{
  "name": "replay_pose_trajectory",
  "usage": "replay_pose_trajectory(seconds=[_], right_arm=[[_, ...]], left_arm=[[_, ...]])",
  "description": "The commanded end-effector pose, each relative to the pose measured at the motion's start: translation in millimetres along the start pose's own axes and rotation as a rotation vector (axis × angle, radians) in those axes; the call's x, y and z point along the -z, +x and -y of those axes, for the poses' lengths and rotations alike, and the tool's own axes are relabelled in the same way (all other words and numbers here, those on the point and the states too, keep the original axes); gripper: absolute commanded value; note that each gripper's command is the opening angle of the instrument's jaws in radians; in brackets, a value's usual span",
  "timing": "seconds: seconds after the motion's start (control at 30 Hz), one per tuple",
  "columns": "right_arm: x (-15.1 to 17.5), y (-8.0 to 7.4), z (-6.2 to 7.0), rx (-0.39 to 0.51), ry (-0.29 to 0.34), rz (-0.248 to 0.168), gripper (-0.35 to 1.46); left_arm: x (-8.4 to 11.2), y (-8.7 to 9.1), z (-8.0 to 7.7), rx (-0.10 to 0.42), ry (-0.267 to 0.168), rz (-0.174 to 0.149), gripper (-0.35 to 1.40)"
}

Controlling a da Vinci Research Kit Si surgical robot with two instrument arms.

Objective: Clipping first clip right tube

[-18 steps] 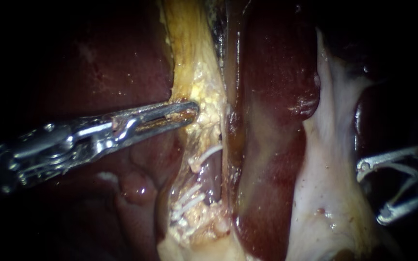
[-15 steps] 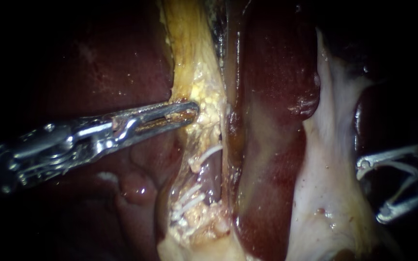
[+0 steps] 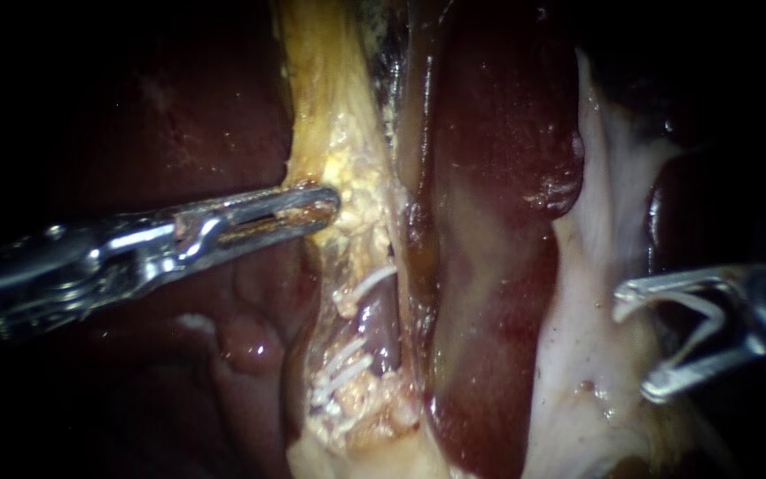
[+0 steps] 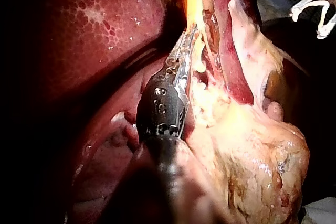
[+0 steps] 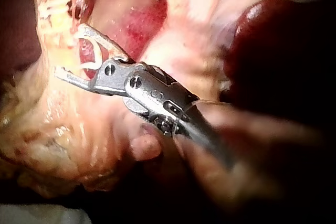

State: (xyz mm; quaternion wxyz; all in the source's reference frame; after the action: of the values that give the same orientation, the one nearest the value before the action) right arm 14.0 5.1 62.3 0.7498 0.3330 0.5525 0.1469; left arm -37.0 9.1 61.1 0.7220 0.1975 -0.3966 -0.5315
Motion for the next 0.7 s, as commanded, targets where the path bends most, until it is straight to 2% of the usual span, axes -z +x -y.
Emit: replay_pose_trajectory(seconds=[0.03,0.13,0.33,0.47,0.7], right_arm=[[-0.9,-0.1,-0.6,-0.022,0.002,0.003,0.6],[-3.8,-0.7,-2.3,-0.079,-0.008,0.002,0.6],[-8.1,-2.7,-4.6,-0.117,-0.017,0.003,0.6],[-10.3,-4.5,-6.1,-0.138,-0.024,0.004,0.6],[-12.5,-7.5,-8.4,-0.165,-0.016,0.01,0.6]], left_arm=[[0.6,-0.1,0.0,0.002,-0.003,0.008,-0.35],[2.2,-0.5,-0.3,0.005,-0.012,0.02,-0.35],[5.1,-2.1,-0.8,0.019,-0.021,0.051,-0.35],[5.9,-2.5,-0.7,0.024,-0.021,0.058,-0.35],[7.0,-2.9,0.2,0.024,-0.019,0.065,-0.35]])
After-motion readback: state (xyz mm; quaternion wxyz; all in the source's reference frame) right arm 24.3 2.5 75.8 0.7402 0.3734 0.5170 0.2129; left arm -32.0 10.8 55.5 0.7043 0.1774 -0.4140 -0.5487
